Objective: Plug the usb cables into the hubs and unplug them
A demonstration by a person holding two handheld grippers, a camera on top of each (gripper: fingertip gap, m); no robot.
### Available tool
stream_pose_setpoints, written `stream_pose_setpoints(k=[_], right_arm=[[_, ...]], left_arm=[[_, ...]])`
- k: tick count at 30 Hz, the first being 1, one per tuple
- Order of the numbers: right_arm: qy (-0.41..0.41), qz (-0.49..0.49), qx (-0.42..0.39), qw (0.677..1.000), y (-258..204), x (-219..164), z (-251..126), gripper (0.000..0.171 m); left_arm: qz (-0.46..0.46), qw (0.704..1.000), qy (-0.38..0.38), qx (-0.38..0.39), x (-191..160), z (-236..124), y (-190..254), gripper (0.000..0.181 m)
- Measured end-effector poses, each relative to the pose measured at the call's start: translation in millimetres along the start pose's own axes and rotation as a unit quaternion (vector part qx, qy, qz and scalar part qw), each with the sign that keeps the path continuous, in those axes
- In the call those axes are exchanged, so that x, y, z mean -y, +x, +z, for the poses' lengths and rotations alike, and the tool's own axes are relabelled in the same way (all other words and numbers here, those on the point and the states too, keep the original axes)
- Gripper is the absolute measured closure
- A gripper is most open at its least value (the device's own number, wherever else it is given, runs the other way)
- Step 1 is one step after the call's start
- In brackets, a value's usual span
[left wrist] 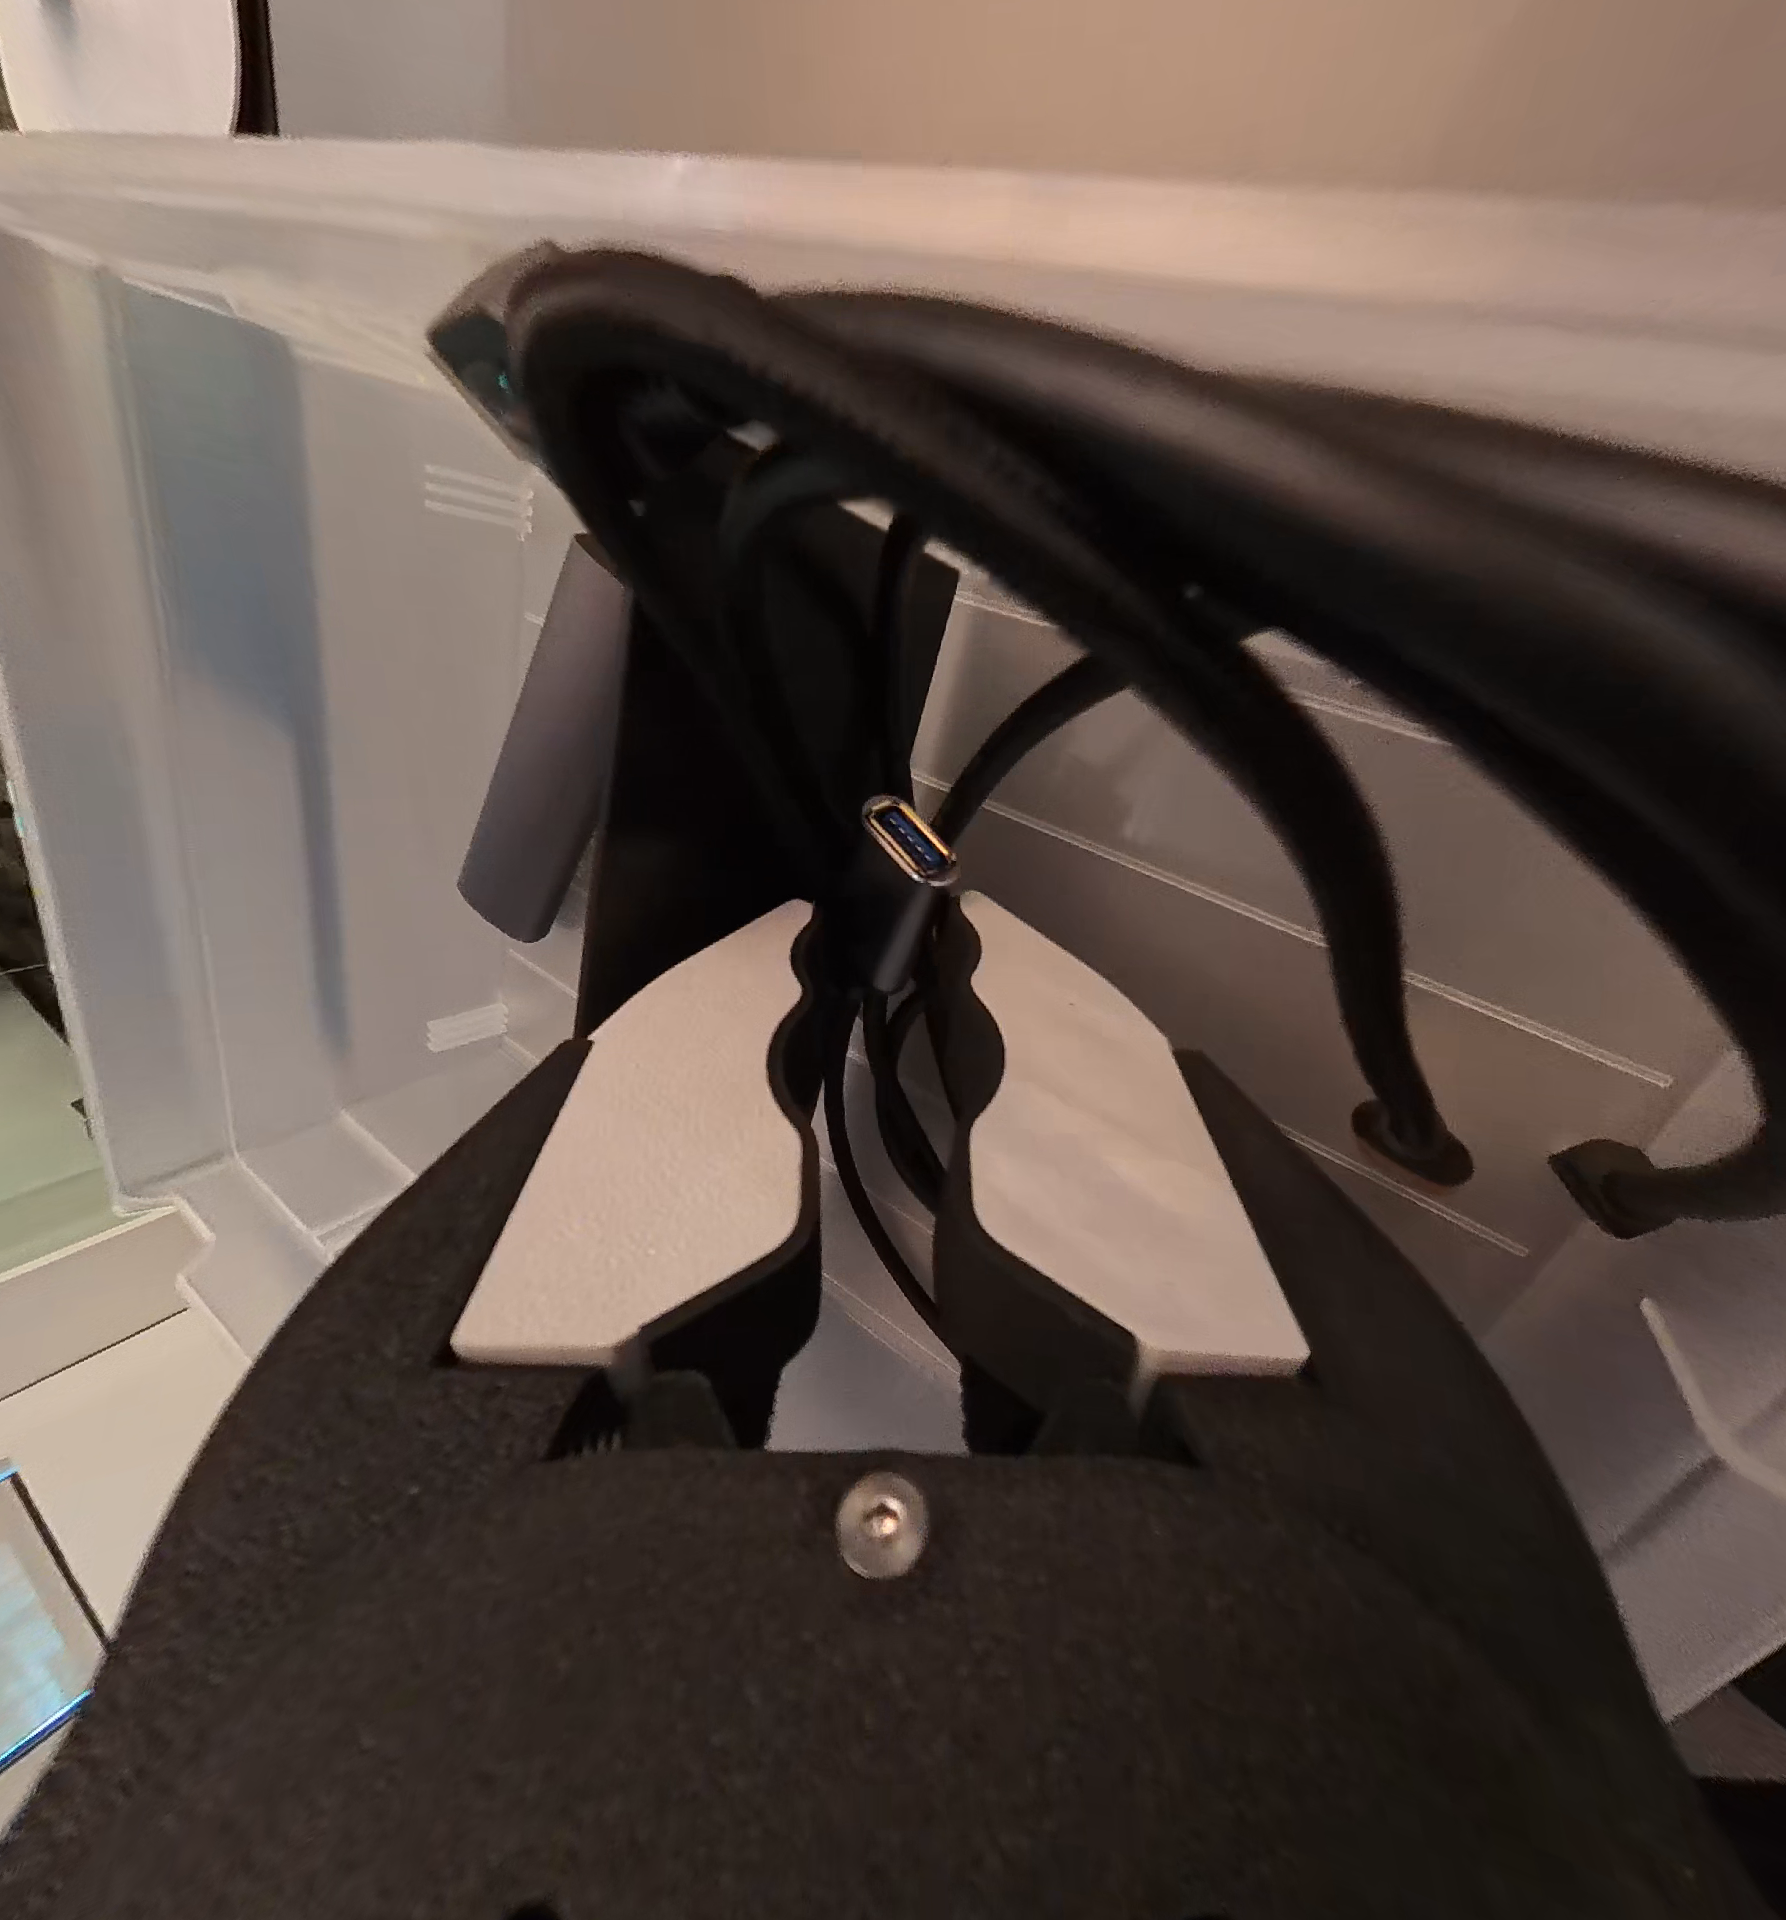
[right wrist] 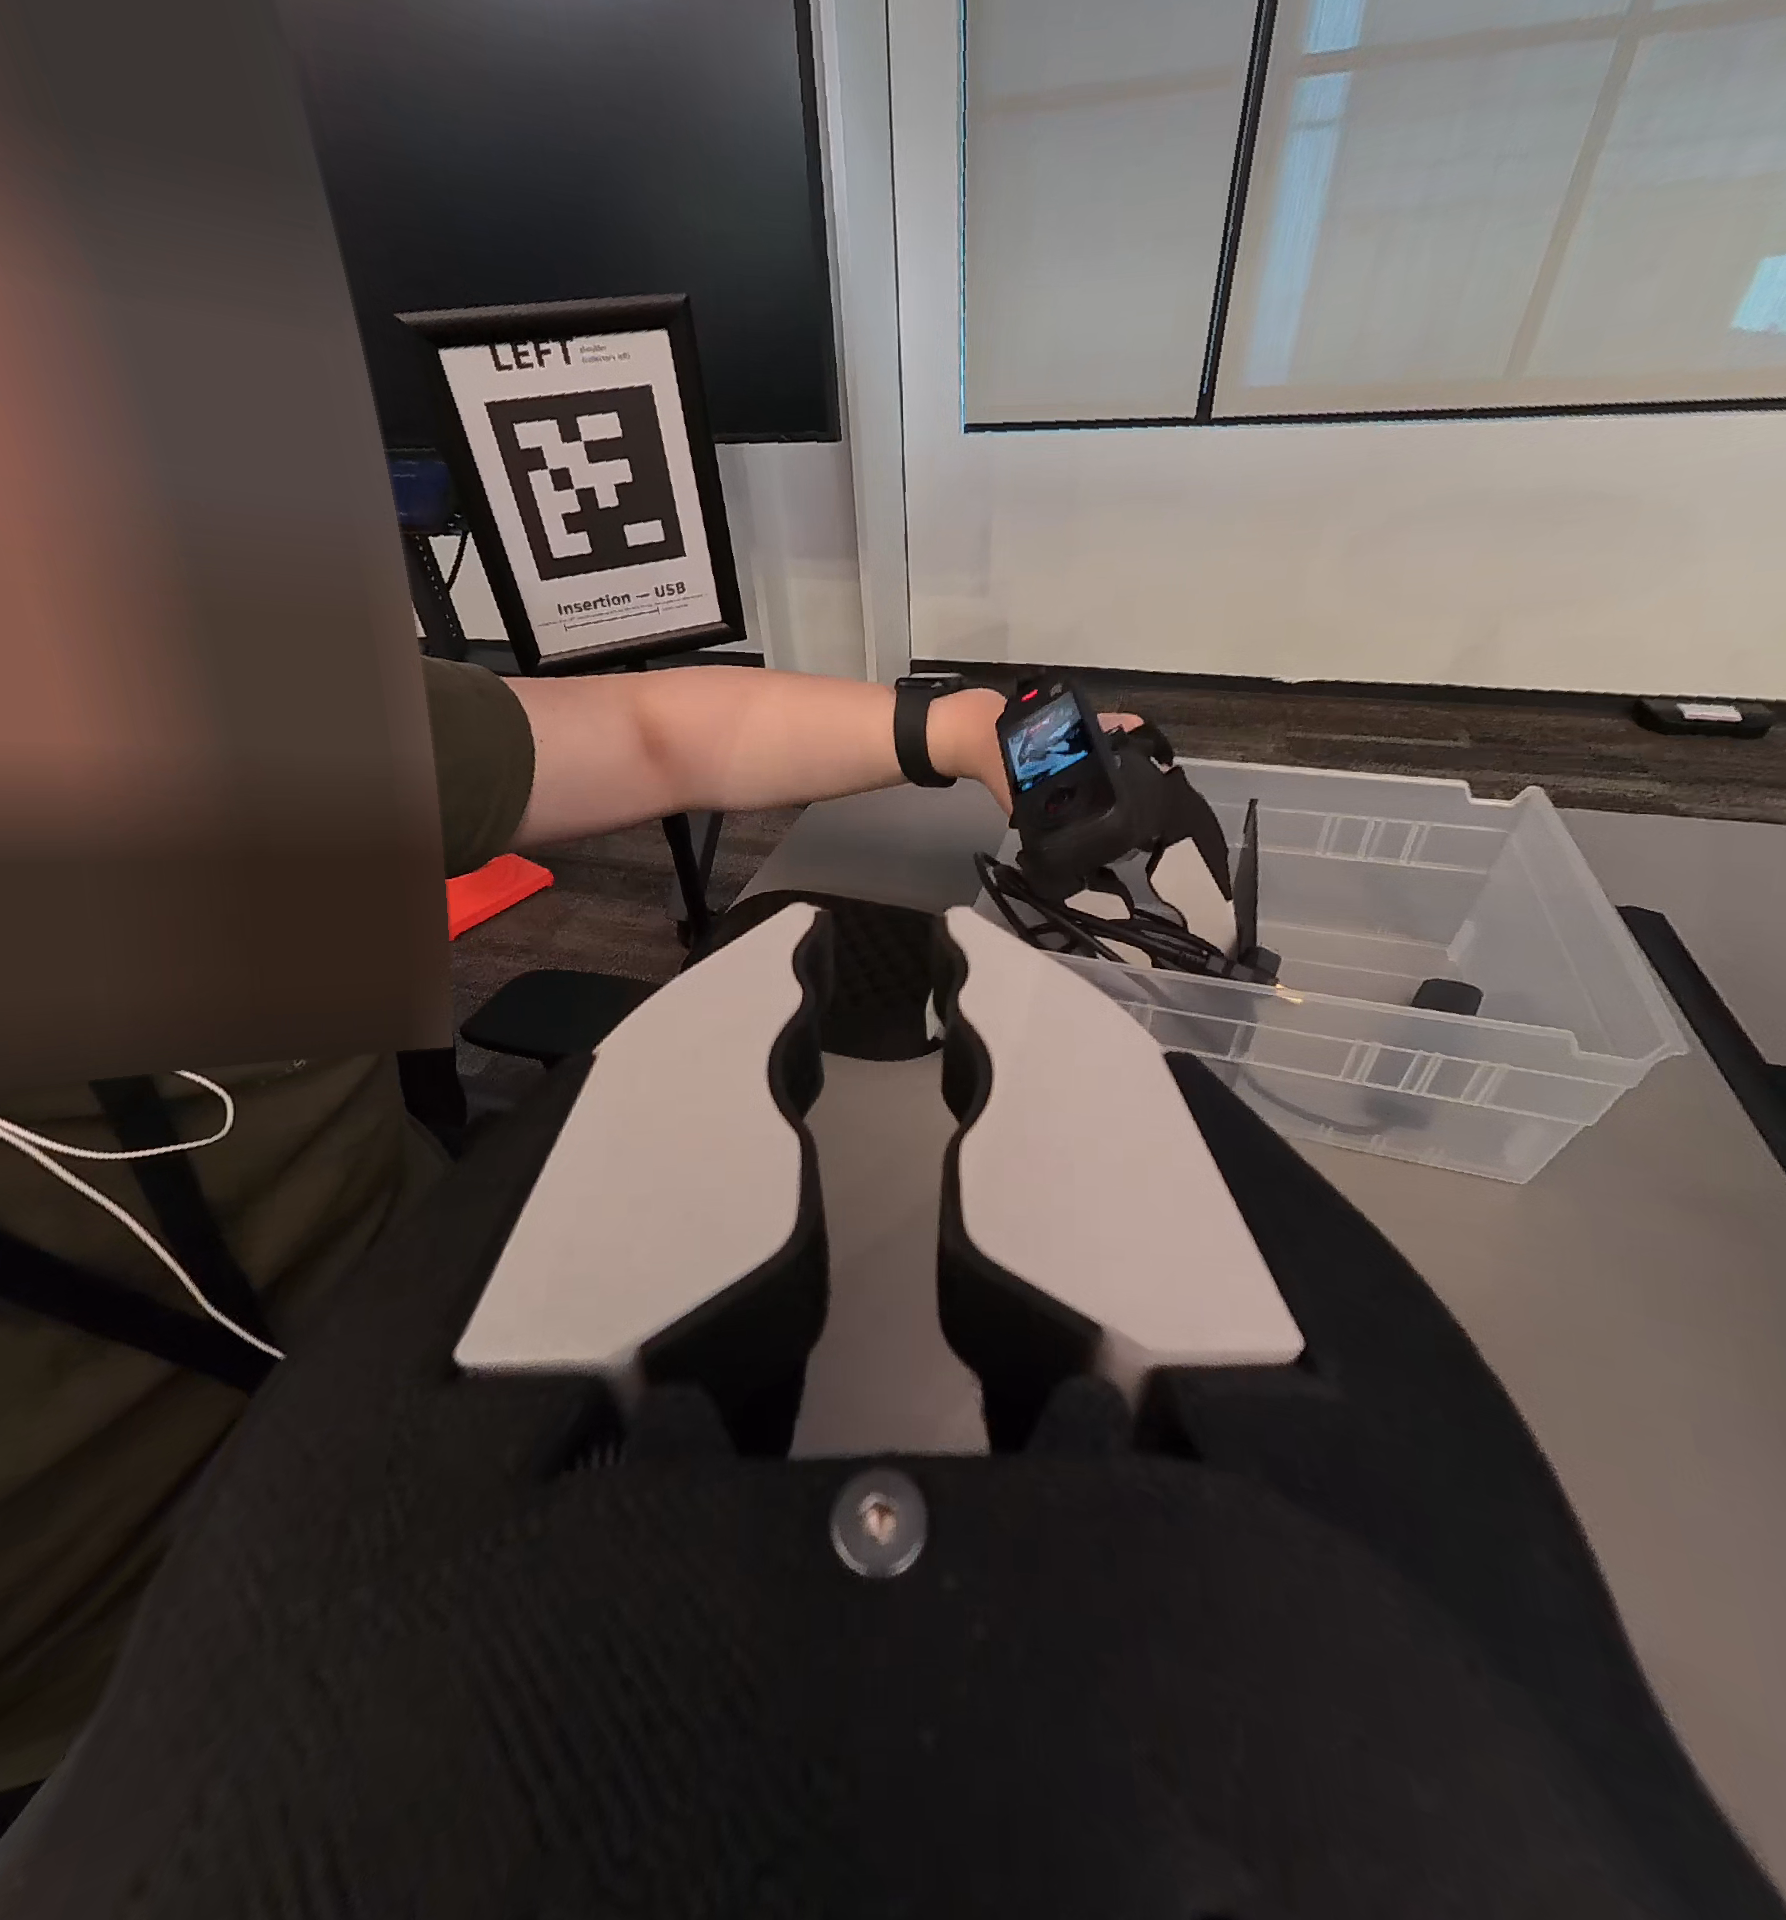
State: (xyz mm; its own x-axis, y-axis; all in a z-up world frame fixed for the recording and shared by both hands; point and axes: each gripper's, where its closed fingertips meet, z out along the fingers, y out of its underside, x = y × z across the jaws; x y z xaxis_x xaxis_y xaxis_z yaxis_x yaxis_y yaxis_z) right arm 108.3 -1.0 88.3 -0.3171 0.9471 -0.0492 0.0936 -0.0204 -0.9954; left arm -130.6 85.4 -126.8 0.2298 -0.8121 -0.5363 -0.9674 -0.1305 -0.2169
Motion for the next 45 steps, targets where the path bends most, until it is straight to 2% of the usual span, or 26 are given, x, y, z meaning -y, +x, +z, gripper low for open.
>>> stream_pose_setpoints(k=[19,23,26,36,42,45], right_arm=[[-0.021,0.000,0.011,1.000,-3.9,-7.4,6.9,0.152],[-0.023,-0.002,0.012,1.000,-4.7,-8.1,8.1,0.152],[-0.022,-0.003,0.013,1.000,-5.3,-7.4,8.2,0.152],[-0.029,-0.003,0.017,0.999,-6.8,-10.3,11.8,0.152],[-0.032,-0.002,0.019,0.999,-7.1,-12.0,13.9,0.152],[-0.035,-0.005,0.018,0.999,-8.0,-12.1,14.8,0.152]], left_arm=[[-0.006,1.000,0.021,0.018,-4.7,-15.6,-11.2,0.165],[-0.027,0.998,0.052,0.032,-0.3,-23.7,-16.1,0.166],[-0.049,0.993,0.085,0.071,3.4,-31.1,-27.0,0.167],[-0.106,0.956,0.178,0.208,11.5,-62.9,-51.6,0.170],[-0.123,0.907,0.228,0.331,19.8,-114.9,-71.0,0.171],[-0.142,0.891,0.260,0.345,27.5,-139.0,-78.3,0.172]])
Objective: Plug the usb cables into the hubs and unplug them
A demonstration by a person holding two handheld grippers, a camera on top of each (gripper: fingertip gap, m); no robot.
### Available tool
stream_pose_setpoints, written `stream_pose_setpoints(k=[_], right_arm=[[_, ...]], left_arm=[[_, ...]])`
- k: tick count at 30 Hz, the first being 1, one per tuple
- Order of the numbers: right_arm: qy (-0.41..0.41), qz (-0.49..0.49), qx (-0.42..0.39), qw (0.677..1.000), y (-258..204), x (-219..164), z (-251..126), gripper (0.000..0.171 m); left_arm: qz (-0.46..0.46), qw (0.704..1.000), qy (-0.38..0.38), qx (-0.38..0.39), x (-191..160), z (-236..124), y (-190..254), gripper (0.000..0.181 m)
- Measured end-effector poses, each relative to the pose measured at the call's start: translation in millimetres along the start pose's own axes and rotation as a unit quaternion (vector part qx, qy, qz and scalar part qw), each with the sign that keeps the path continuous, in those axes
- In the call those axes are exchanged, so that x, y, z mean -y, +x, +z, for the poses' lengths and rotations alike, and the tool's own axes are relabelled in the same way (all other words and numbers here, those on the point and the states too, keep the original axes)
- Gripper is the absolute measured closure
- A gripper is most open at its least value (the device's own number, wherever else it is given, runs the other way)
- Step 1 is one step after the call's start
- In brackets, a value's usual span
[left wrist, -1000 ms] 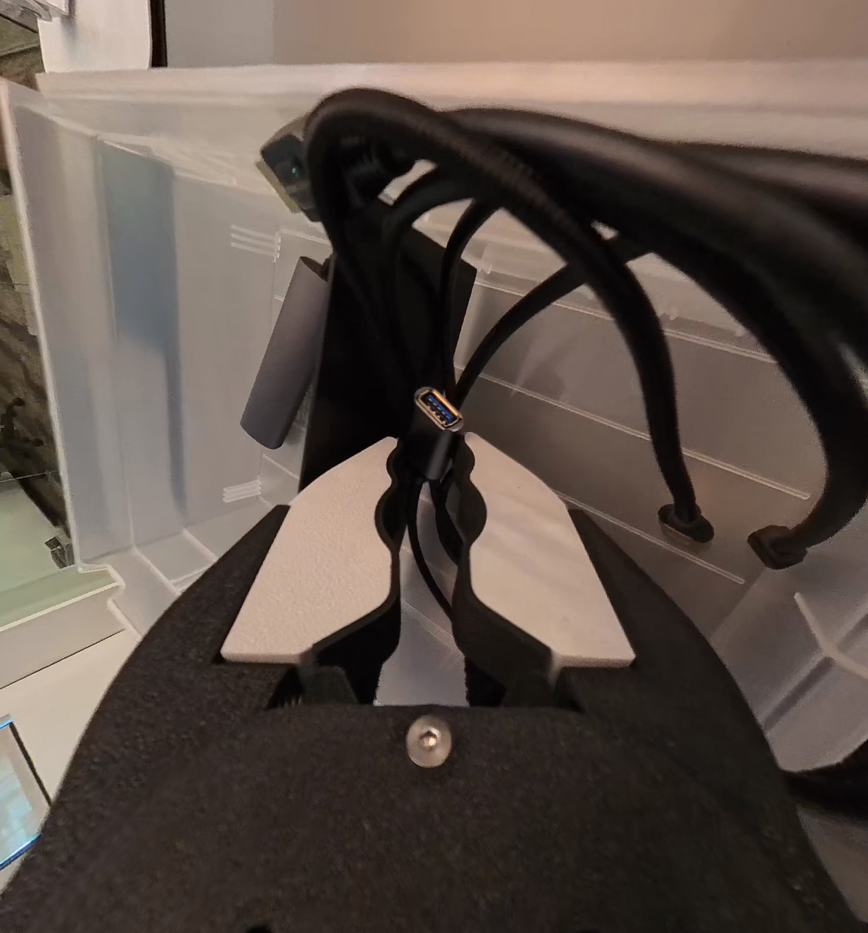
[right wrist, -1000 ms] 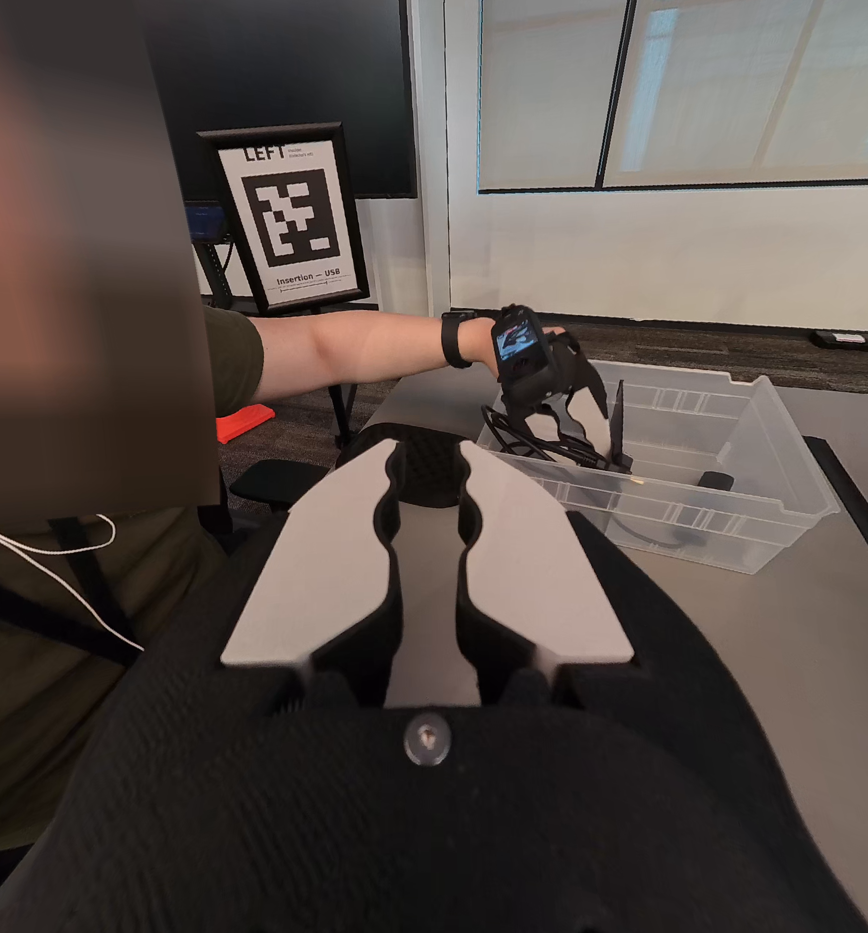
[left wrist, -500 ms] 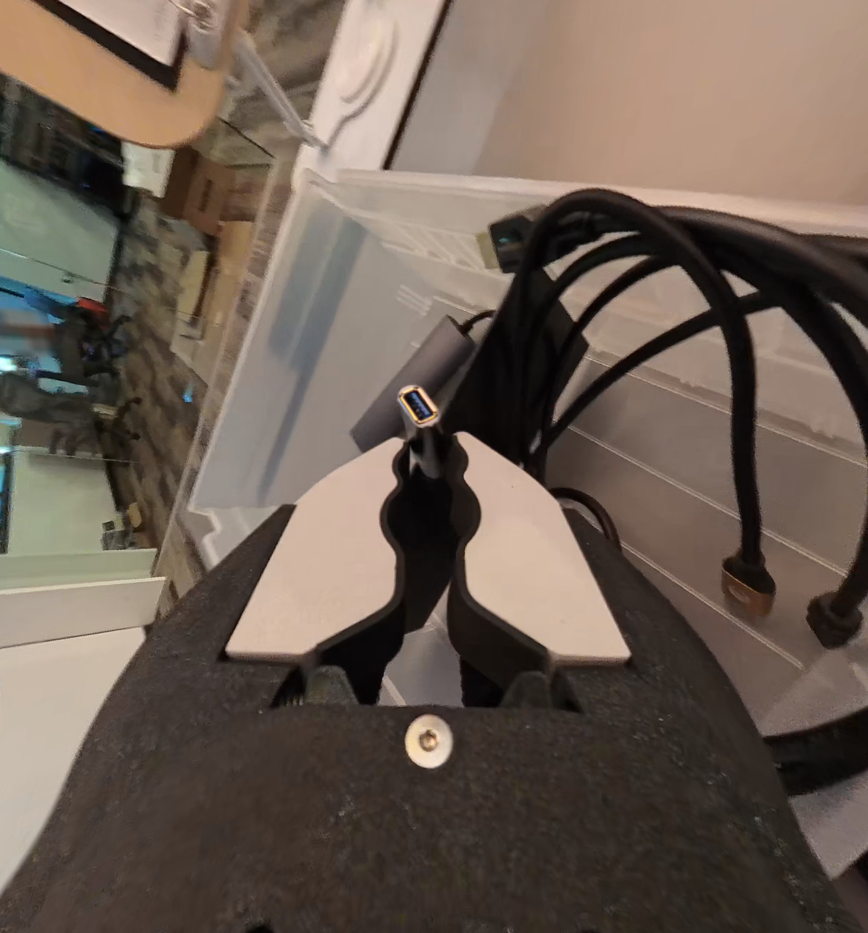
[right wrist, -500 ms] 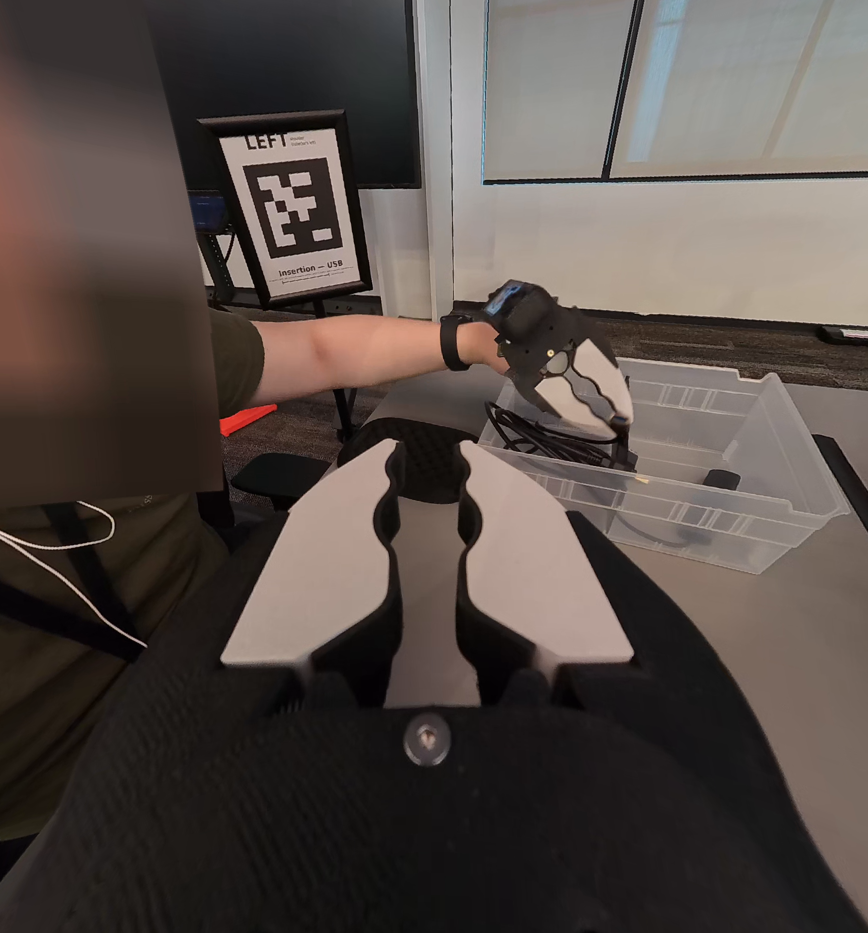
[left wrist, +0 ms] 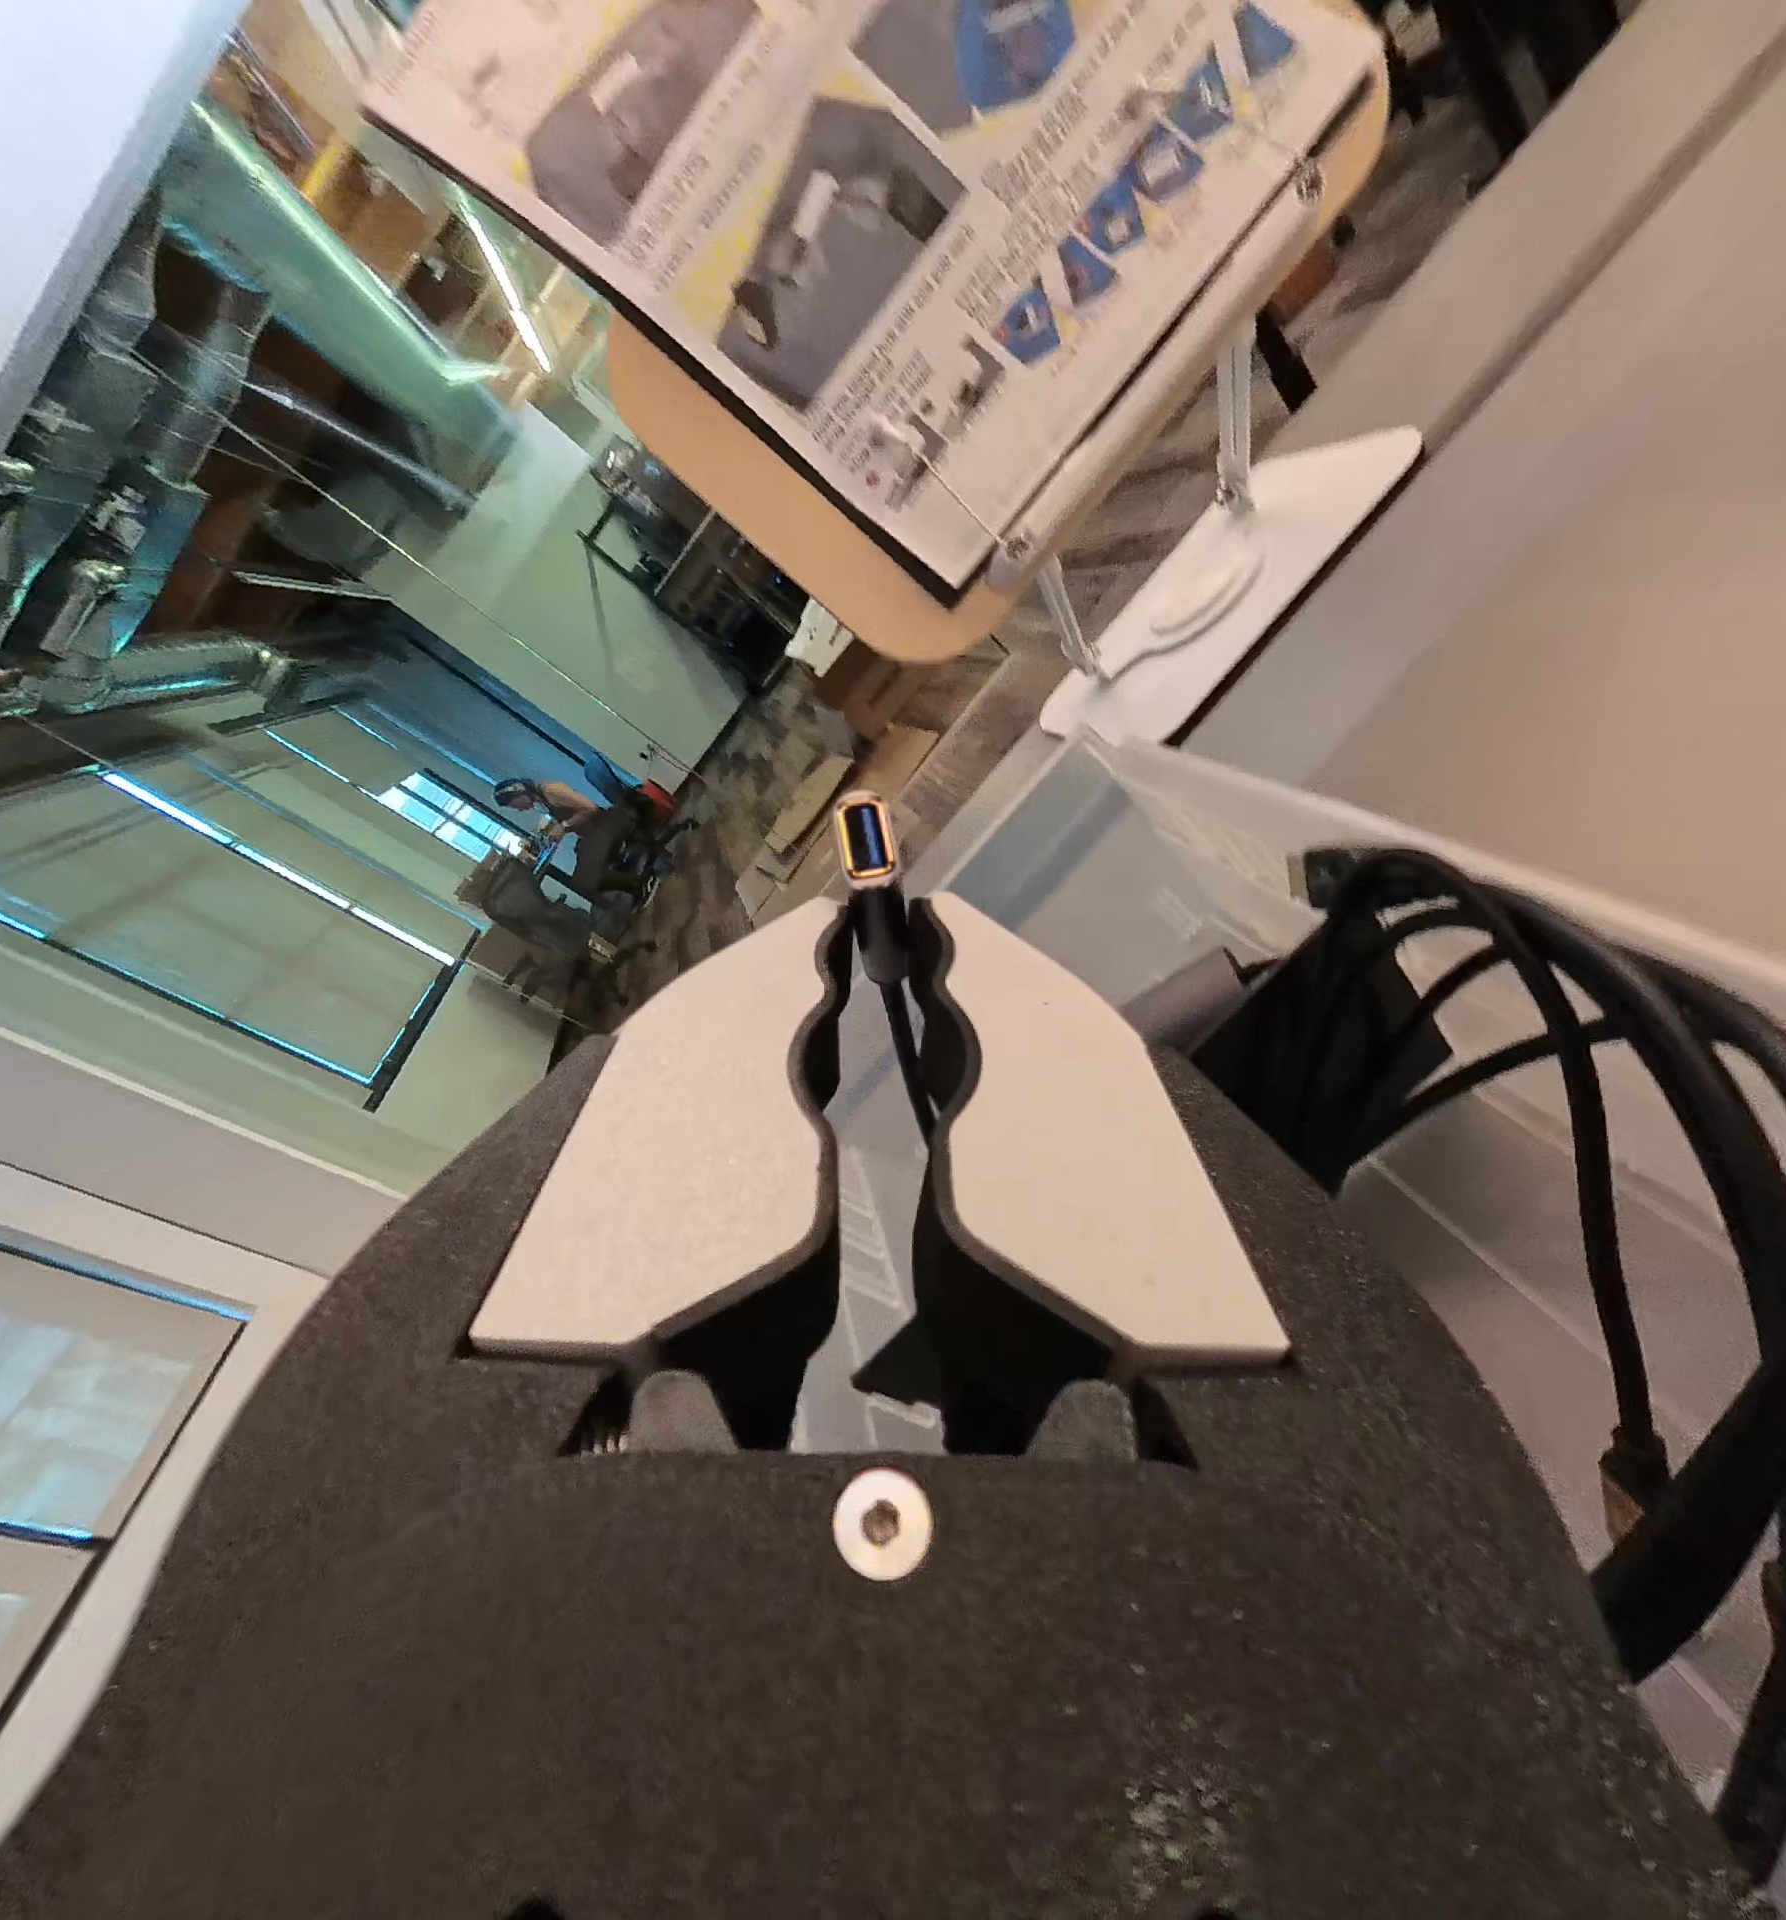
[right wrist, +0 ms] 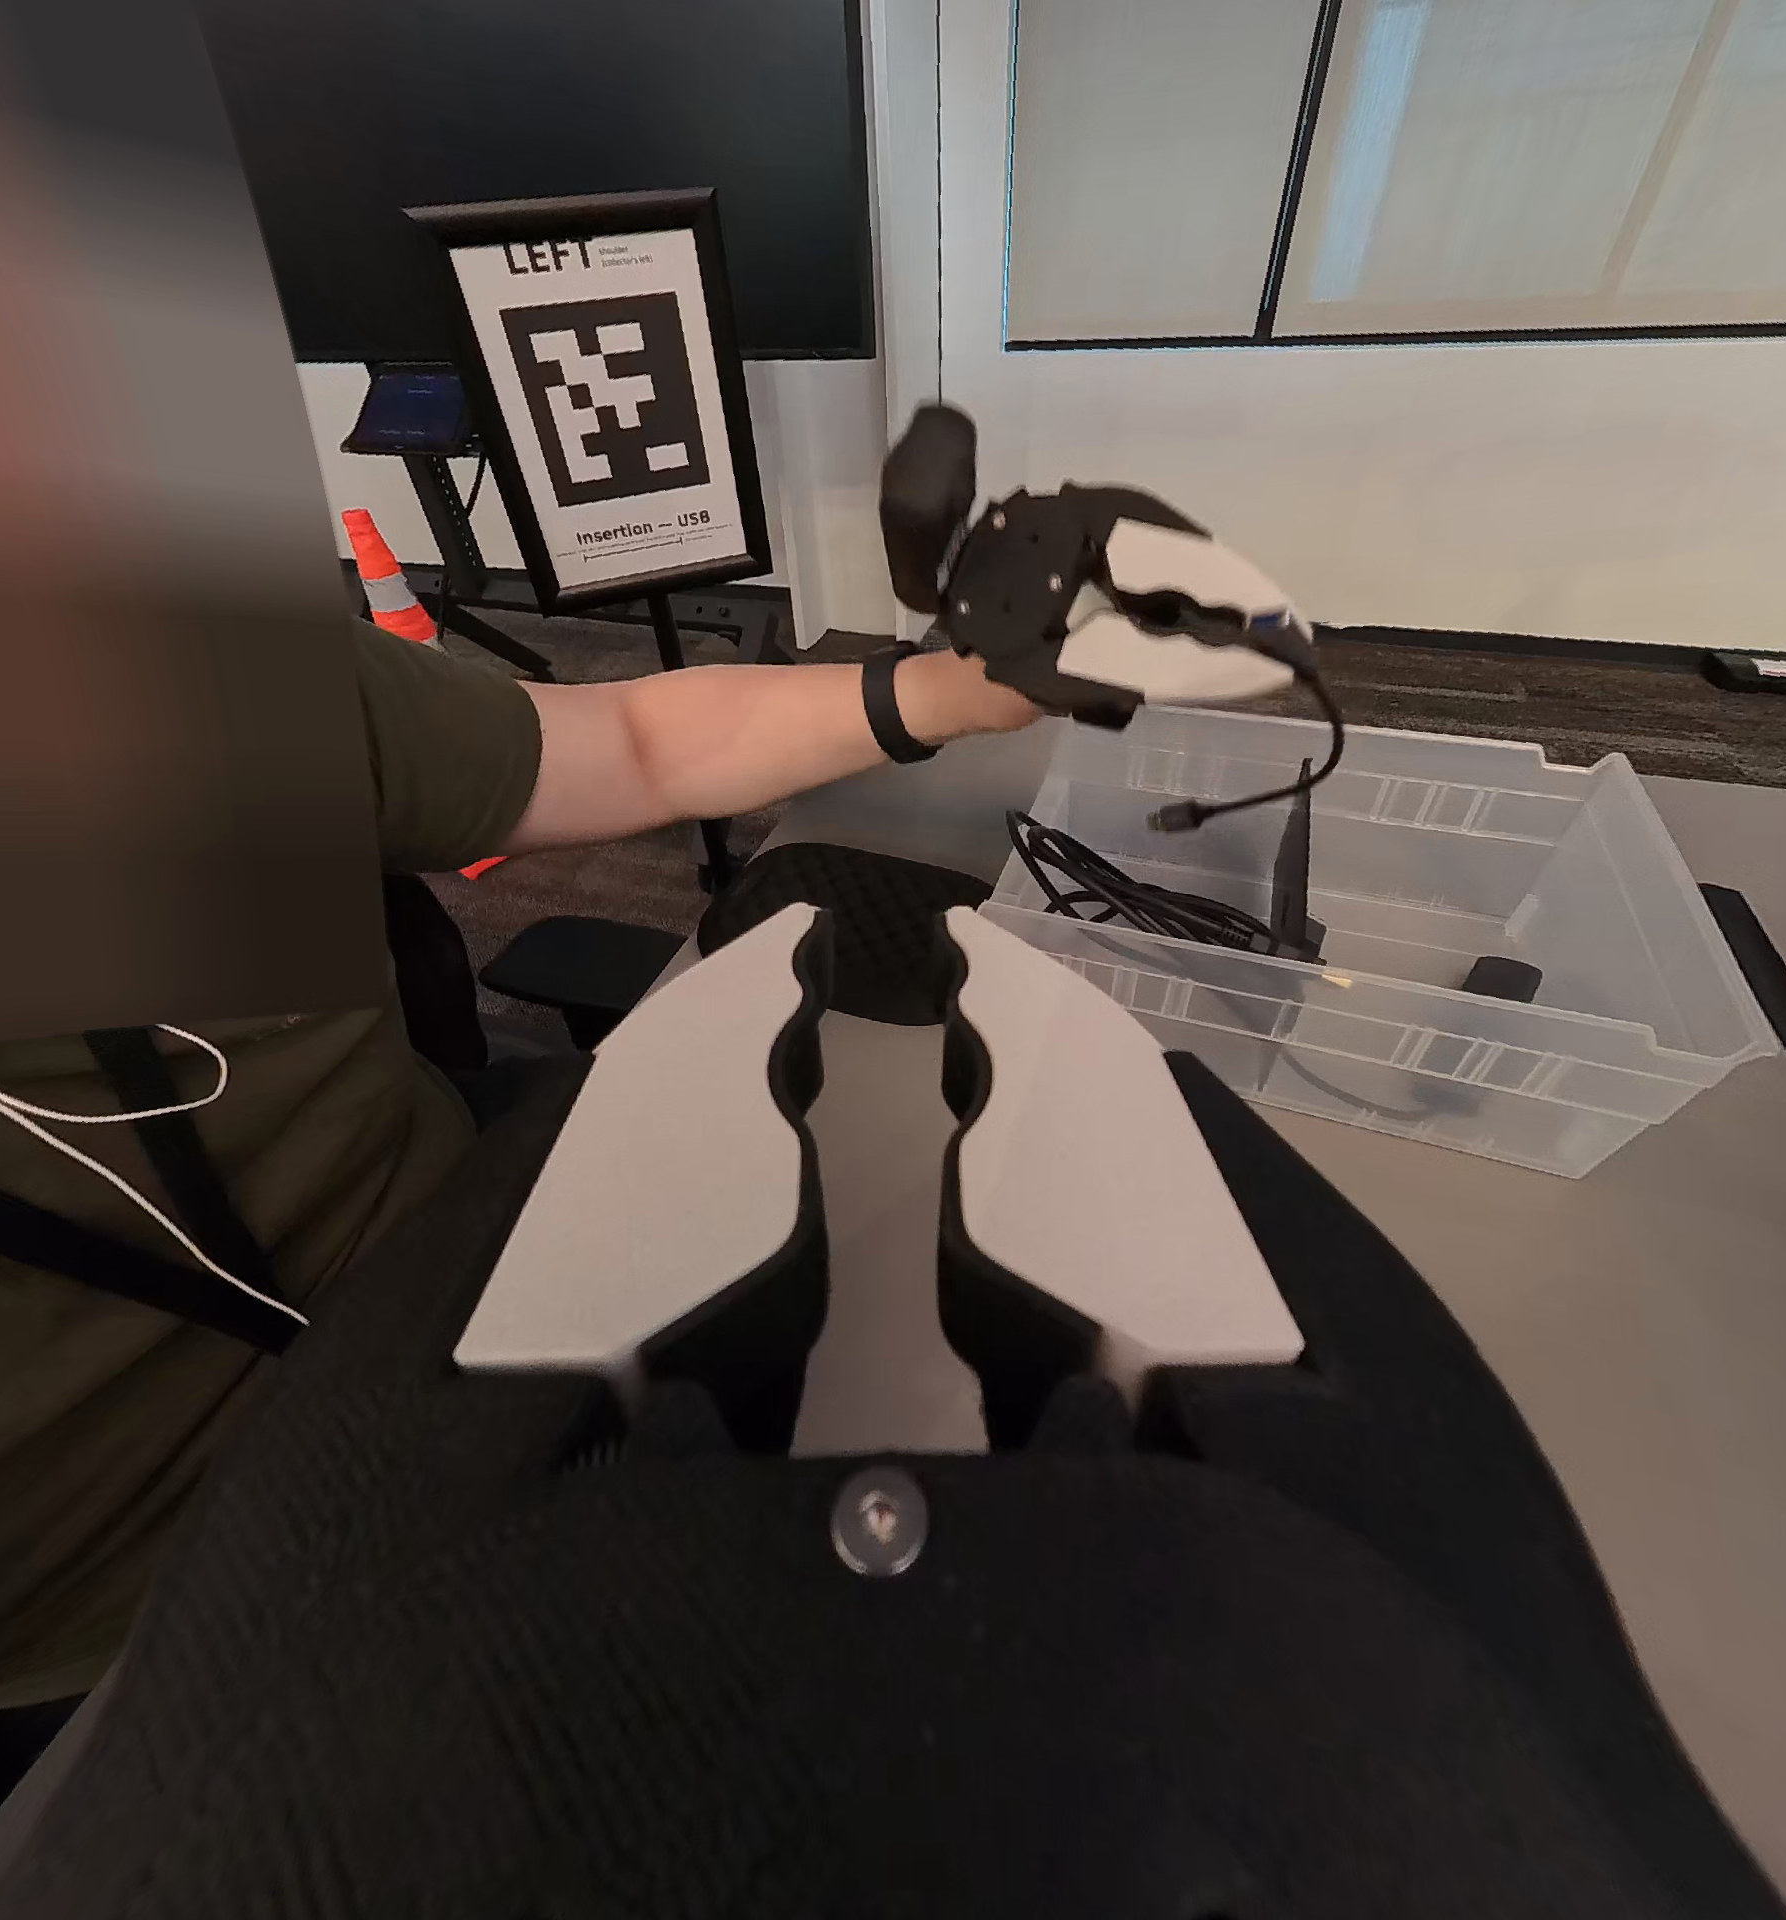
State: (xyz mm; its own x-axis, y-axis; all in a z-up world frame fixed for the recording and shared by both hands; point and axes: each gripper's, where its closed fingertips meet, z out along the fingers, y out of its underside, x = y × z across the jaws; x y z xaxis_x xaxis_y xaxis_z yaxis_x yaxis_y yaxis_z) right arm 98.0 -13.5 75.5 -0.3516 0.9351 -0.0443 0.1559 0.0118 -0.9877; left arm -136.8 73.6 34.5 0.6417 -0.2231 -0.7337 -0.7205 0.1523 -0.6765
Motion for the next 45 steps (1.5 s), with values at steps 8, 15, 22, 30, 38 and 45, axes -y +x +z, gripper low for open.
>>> stream_pose_setpoints(k=[8,15,22,30,38,45], right_arm=[[0.013,-0.026,-0.008,1.000,-10.1,15.6,-9.4,0.152],[0.000,-0.097,-0.016,0.995,-44.5,37.4,-48.1,0.154],[-0.054,-0.174,-0.111,0.977,-77.9,37.0,-117.8,0.154],[-0.086,-0.175,-0.087,0.977,-108.6,15.4,-151.9,0.156],[-0.121,-0.150,-0.078,0.978,-102.7,-4.8,-159.9,0.157],[-0.133,-0.144,-0.071,0.978,-98.8,-10.6,-160.5,0.157]], left_arm=[[-0.013,0.997,0.070,0.012,76.1,-16.9,-41.8,0.172],[-0.048,0.983,0.146,-0.104,176.9,-10.0,-1.0,0.172],[-0.014,0.964,0.163,-0.210,227.0,34.8,138.4,0.172],[0.059,0.947,0.102,-0.298,217.6,71.7,269.7,0.172],[0.100,0.929,0.050,-0.353,180.0,89.6,327.2,0.172],[0.117,0.926,0.048,-0.356,165.6,92.7,346.3,0.173]])
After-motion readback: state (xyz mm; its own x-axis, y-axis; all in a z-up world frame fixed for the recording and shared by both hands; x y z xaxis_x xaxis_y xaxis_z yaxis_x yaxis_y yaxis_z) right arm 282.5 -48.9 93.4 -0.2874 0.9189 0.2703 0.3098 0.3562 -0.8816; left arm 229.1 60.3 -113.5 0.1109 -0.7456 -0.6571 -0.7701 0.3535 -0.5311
